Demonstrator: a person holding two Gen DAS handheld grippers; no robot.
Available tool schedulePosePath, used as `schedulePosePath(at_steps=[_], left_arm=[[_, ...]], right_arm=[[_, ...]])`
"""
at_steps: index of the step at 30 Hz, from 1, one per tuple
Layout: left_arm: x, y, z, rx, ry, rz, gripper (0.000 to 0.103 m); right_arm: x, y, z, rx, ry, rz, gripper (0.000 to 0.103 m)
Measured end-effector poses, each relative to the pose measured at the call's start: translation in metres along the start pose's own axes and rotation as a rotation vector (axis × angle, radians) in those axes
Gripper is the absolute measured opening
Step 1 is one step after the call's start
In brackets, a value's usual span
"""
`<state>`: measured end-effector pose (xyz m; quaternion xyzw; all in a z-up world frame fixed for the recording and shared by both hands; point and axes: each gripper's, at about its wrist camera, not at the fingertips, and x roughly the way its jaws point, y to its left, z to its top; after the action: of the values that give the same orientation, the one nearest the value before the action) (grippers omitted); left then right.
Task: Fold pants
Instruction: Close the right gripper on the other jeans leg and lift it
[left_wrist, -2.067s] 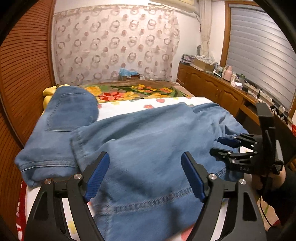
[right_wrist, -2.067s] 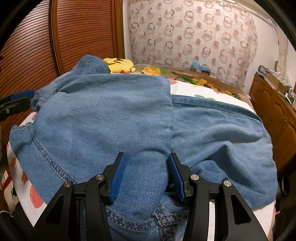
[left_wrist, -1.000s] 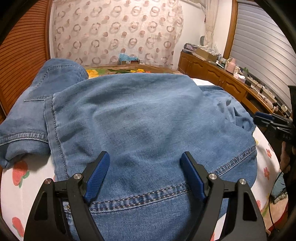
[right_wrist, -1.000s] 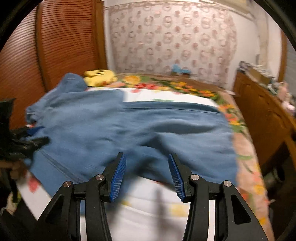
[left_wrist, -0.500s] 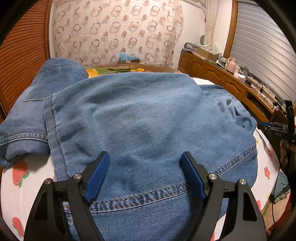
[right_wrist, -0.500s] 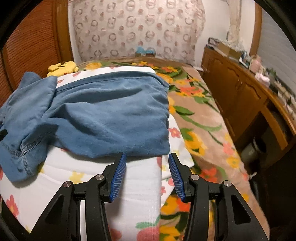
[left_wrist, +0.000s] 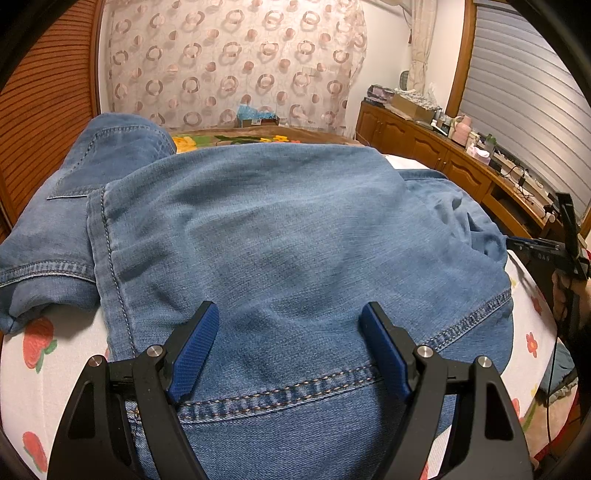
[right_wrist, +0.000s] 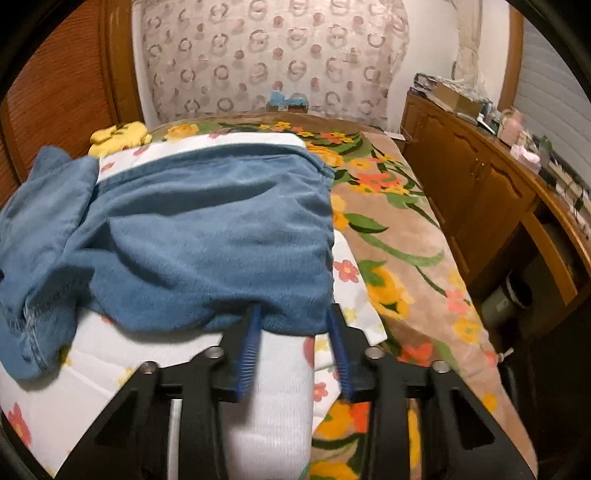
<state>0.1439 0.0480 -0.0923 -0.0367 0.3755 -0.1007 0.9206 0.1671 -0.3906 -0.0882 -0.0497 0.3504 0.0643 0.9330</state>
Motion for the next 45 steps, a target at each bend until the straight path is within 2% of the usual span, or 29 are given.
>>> schedulePosePath(at_steps=[1, 2, 6, 12, 21, 25, 31, 38, 41, 45], left_arm=[[0.0, 0.0, 0.0, -0.001, 0.0, -0.001, 0.08], [0.0, 0.0, 0.0, 0.001, 0.0, 0.0, 0.08], [0.0, 0.0, 0.0, -0.001, -0.001, 0.0, 0.08], [-0.003, -0.001, 0.0, 0.019, -0.019, 0.019, 0.08], [-0.034, -0.003, 0.003, -0.004, -0.084, 0.001, 0.08], [-0.05, -0.006, 0.004, 0.012, -0.108, 0.02, 0.08], [-0.071, 0.004, 0.006, 0.007, -0.14, 0.051, 0.08], [-0.086, 0.015, 0.01, -0.02, -0.162, 0.074, 0.08], [-0.087, 0.014, 0.011, -0.014, -0.167, 0.08, 0.08], [-0.083, 0.013, 0.01, -0.015, -0.163, 0.07, 0.08]], right_arm=[[0.0, 0.002, 0.001, 0.006, -0.003, -0.002, 0.008], [0.001, 0.0, 0.001, 0.01, -0.001, 0.001, 0.004], [0.0, -0.001, -0.002, -0.005, -0.014, 0.011, 0.001], [-0.018, 0.0, -0.006, 0.023, -0.09, 0.007, 0.001], [-0.061, 0.024, 0.021, -0.012, -0.211, 0.023, 0.001], [-0.078, 0.048, 0.037, -0.059, -0.257, 0.049, 0.001], [-0.106, 0.105, 0.054, -0.182, -0.33, 0.158, 0.001], [-0.145, 0.177, 0.062, -0.333, -0.371, 0.373, 0.001], [-0.155, 0.188, 0.061, -0.36, -0.355, 0.45, 0.001], [-0.14, 0.182, 0.058, -0.376, -0.305, 0.467, 0.001]])
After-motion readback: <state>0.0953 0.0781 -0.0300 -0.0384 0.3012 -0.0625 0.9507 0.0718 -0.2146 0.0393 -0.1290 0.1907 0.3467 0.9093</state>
